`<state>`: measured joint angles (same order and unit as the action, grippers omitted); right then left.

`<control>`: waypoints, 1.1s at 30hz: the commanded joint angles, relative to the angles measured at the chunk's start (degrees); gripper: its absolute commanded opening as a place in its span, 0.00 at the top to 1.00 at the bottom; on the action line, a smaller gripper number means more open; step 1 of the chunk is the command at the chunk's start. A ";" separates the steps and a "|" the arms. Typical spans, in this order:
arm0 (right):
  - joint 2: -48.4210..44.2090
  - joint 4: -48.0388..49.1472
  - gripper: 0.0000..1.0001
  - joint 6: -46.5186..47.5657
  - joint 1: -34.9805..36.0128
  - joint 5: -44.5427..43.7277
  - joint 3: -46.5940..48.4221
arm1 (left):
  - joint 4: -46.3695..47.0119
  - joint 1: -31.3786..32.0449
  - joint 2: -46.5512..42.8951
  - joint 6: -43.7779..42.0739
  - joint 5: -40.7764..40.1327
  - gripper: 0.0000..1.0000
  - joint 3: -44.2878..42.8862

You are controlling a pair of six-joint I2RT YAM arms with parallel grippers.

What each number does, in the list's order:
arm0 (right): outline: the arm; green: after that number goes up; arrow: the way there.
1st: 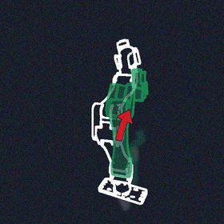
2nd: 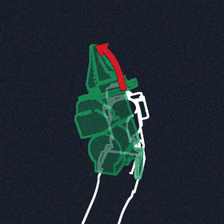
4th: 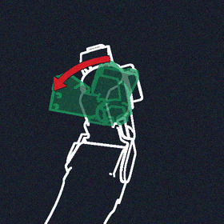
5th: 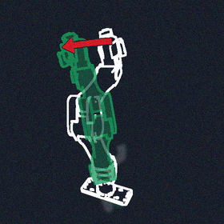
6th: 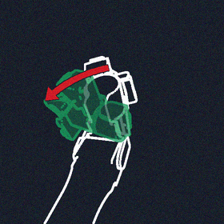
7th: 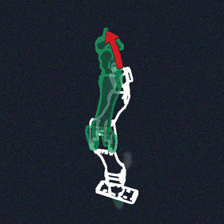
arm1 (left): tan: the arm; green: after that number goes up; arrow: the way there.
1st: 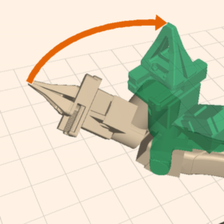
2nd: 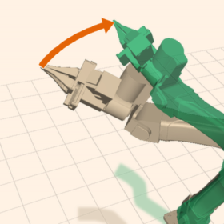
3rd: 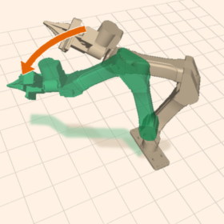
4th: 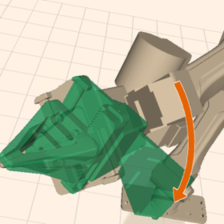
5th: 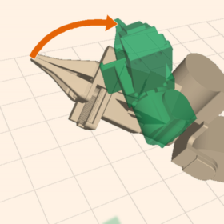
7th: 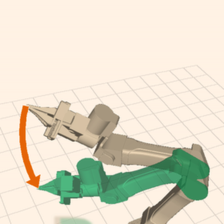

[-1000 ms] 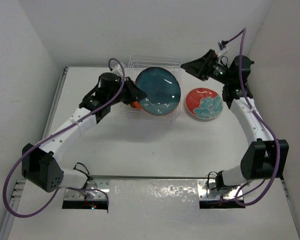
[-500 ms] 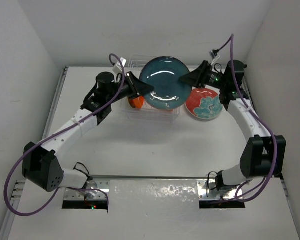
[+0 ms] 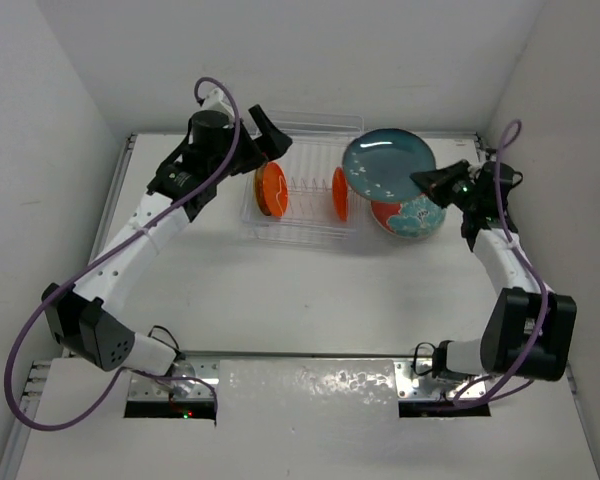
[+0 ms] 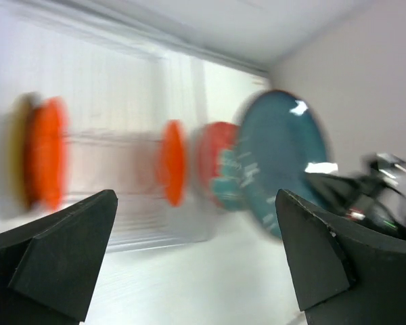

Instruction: Unload the plates from the dish rack

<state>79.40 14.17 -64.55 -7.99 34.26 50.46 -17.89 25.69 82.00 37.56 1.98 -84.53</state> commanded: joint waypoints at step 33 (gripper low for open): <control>23.60 -39.87 0.01 22.53 0.78 -34.27 16.50 | -37.74 11.22 36.47 -17.52 -15.33 0.00 -42.99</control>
<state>100.27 -12.03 -48.62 -8.21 -1.10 60.12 -52.07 35.59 116.03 19.59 -9.45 -123.26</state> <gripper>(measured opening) 0.986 0.999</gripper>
